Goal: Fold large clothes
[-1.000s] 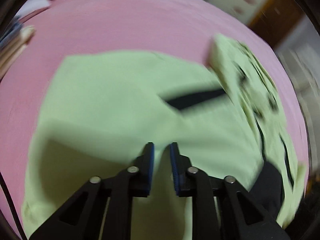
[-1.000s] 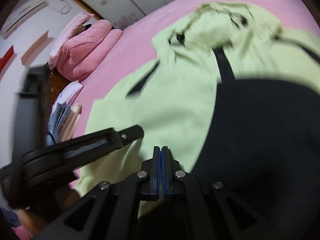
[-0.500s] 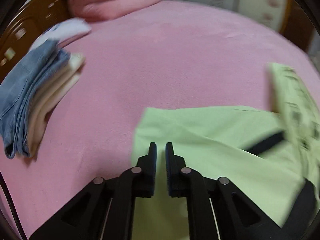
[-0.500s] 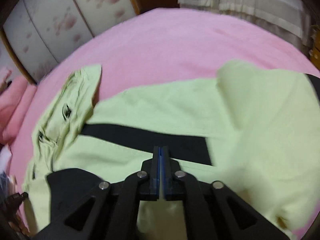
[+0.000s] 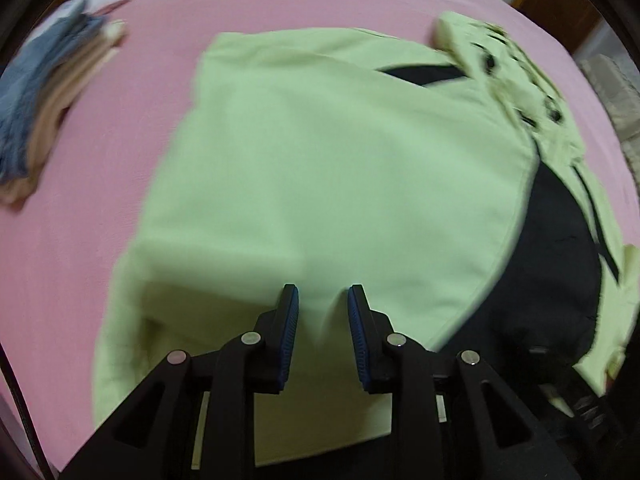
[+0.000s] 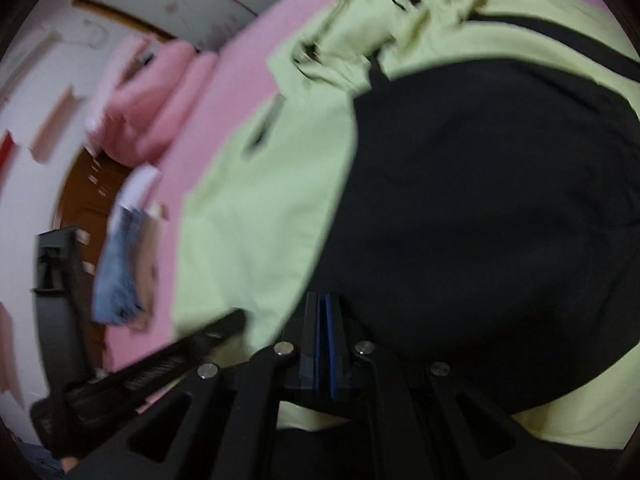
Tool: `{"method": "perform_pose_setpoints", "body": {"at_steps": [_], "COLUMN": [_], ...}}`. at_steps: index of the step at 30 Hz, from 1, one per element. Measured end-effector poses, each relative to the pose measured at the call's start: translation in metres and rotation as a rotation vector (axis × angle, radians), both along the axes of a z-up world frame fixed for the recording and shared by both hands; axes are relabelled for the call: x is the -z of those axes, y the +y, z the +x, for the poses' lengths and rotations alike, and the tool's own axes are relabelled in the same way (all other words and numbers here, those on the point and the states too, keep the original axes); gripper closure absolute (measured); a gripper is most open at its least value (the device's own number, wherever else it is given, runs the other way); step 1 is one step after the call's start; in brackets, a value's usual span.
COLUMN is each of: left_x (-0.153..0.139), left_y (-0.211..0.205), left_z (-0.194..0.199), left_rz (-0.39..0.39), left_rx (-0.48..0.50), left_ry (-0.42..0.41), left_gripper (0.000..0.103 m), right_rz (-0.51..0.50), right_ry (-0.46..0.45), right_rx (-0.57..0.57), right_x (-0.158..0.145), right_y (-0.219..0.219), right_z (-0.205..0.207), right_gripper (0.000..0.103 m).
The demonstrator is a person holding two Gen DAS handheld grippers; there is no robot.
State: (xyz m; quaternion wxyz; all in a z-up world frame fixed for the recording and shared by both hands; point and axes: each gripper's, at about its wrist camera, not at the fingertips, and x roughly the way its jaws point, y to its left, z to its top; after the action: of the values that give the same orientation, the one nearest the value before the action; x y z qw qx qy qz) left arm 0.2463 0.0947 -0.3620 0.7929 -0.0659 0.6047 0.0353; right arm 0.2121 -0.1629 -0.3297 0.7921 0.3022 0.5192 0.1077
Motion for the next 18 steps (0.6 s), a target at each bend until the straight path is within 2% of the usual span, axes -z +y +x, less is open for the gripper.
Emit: {"method": "perform_pose_setpoints", "body": {"at_steps": [3,5,7,8,12,15,16,18], "left_x": [0.000,0.002,0.001,0.001,-0.003,-0.012,-0.012,-0.019], "left_y": [0.032,0.042,0.051,0.053,0.051,0.046,0.044,0.040], "left_z": [-0.002,-0.009,-0.010,-0.011,-0.014,-0.020,-0.014,-0.020], "left_rz": [0.083,0.065,0.061,0.062,0.056,0.073,0.073,0.057], "left_rx": [-0.073,-0.097,-0.102,-0.101,-0.130,-0.110,-0.103,-0.082], "left_ry": [-0.019,-0.027,-0.025,-0.028,-0.033,-0.023,-0.019,0.001], "left_gripper": [0.079,0.079,0.079,0.079,0.079,0.078,0.074,0.054], "right_rz": [-0.083,-0.176,-0.179,-0.154,-0.259,-0.269,-0.259,-0.244], "right_ry": [-0.015,0.009,0.014,0.015,0.046,0.091,0.107,0.123], "right_rx": [0.086,0.192,0.245,0.241,0.215,0.235,0.248,0.255], "right_x": [-0.008,-0.009,-0.012,-0.011,-0.018,-0.025,-0.028,-0.034], "right_y": [-0.044,-0.082,-0.111,-0.115,-0.101,-0.088,-0.083,-0.074], "right_z": [-0.023,-0.036,-0.050,-0.053,-0.044,-0.033,-0.034,-0.036], "right_gripper": [0.103,0.103,0.103,0.103,0.103,0.100,0.100,0.100]}}
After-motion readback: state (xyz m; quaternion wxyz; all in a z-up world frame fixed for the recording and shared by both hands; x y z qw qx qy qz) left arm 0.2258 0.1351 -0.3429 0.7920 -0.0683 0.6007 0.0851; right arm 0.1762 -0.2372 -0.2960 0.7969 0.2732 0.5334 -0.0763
